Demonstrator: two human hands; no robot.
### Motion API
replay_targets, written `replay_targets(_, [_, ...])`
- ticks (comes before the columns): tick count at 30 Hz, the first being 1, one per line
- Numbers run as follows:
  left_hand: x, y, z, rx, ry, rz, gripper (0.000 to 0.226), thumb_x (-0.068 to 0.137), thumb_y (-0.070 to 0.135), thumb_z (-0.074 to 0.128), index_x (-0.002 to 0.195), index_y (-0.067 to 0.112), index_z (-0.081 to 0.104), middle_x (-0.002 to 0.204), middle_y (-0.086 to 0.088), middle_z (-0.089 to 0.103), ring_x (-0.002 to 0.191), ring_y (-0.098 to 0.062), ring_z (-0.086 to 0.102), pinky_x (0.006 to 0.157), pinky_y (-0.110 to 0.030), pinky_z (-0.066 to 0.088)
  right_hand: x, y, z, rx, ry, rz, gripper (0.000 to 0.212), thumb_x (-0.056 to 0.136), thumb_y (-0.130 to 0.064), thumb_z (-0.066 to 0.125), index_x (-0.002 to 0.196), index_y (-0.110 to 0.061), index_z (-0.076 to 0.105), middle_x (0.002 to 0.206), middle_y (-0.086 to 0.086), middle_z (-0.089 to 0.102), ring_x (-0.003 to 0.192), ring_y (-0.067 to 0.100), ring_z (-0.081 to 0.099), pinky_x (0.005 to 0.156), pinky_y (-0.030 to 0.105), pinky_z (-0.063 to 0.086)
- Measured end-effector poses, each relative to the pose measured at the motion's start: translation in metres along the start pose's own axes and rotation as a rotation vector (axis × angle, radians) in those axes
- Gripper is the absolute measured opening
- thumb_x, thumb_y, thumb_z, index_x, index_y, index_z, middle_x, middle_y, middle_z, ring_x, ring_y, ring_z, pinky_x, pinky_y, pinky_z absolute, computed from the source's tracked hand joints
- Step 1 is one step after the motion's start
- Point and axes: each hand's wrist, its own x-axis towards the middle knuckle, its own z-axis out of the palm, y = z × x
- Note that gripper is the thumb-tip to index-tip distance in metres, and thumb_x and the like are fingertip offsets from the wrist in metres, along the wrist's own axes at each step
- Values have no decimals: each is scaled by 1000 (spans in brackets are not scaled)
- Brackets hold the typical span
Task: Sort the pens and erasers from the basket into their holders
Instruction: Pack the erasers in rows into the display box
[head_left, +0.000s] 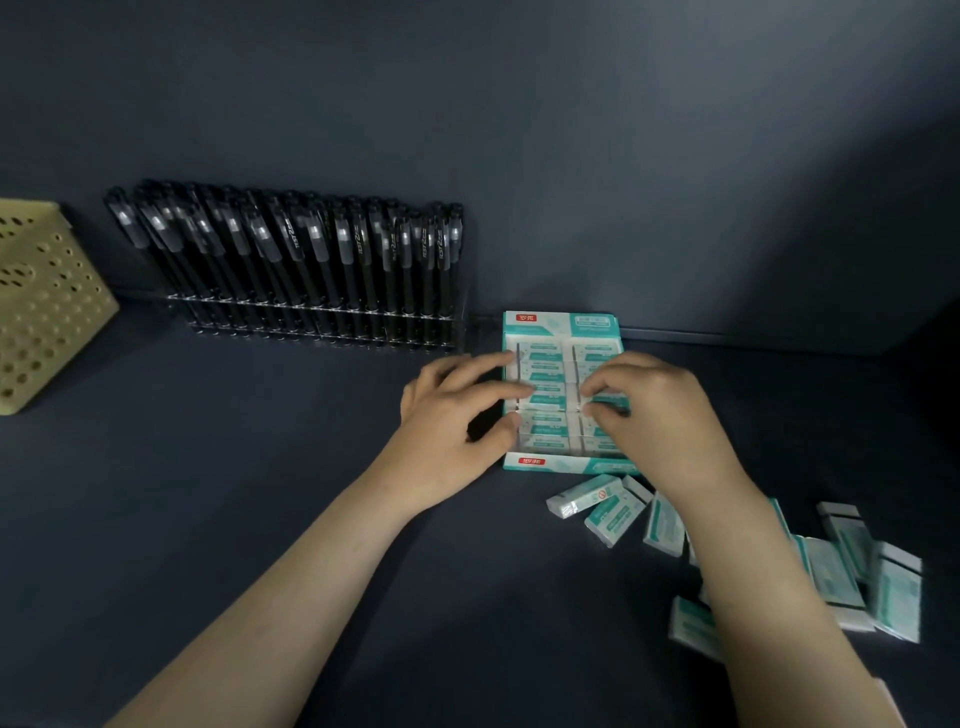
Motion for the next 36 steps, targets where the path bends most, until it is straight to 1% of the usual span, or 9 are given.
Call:
replay_targets(2, [0, 0, 0, 1, 8, 4, 47, 80, 58, 37, 117, 45, 62, 133, 42, 31, 125, 5, 16, 102, -28, 9, 2, -1, -3, -4, -39, 5, 20, 78, 1, 75, 95, -9, 75, 104, 2, 69, 96, 19, 65, 91, 35, 53])
replay_targets(4, [-1, 1, 0, -8, 21, 13, 46, 80, 58, 38, 115, 43, 64, 134, 38, 34, 125, 4, 17, 102, -29, 10, 5, -4, -12, 6, -148, 48, 26, 83, -2, 71, 108, -10, 74, 118, -1, 66, 105, 13, 60, 100, 18, 39])
replay_targets(6, [-3, 1, -1, -36, 47, 53, 41, 82, 56, 44, 112, 39, 66, 132, 34, 40, 127, 0, 22, 104, -28, 11, 4, -5, -23, 8, -243, 76, 32, 86, -7, 69, 117, -17, 70, 128, -7, 59, 108, 2, 50, 95, 6, 26])
replay_targets(10, [-13, 8, -4, -81, 70, 191, 26, 79, 56, 60, 96, 37, 68, 126, 28, 49, 129, -4, 29, 106, -21, 9, -9, -8, -49, 56, -310, 55, 38, 82, -14, 74, 118, -28, 69, 120, -18, 59, 104, -7, 51, 85, -5, 26])
replay_targets(15, [-25, 19, -1, -34, -54, 313, 37, 66, 66, 66, 85, 35, 65, 132, 22, 45, 133, -7, 23, 108, -23, 4, -41, -2, -69, 126, -338, 110, 27, 76, -19, 80, 92, -39, 72, 89, -15, 68, 90, -4, 59, 81, 8, 43])
replay_targets(23, [-27, 22, 9, 34, -49, 340, 25, 76, 53, 63, 82, 29, 65, 128, 20, 49, 128, -8, 29, 103, -31, 14, -77, 5, -59, 63, -291, 204, 27, 73, -27, 81, 85, -45, 65, 96, -17, 60, 96, 2, 55, 84, 22, 40])
replay_targets(28, [-27, 24, 2, -227, 30, 175, 23, 79, 47, 63, 78, 24, 67, 117, 25, 56, 123, -1, 38, 107, -27, 23, -88, 6, -57, 0, -214, 339, 34, 73, -32, 82, 99, -40, 61, 102, -15, 49, 90, 0, 50, 69, 6, 32])
replay_targets(32, [-26, 29, -6, -433, 55, 33, 13, 80, 36, 68, 77, 23, 65, 106, 21, 63, 114, -5, 51, 99, -21, 36, -87, 4, -58, 48, -213, 372, 29, 72, -29, 82, 92, -37, 62, 98, -12, 53, 84, -2, 54, 62, 8, 38])
replay_targets(36, [-25, 28, -10, -608, 80, -90, 9, 86, 17, 69, 78, 15, 65, 99, 14, 68, 102, -5, 61, 95, -29, 43, -87, 1, -58, 164, -176, 392, 27, 73, -16, 81, 87, -33, 64, 95, -11, 58, 83, 4, 59, 66, 11, 42])
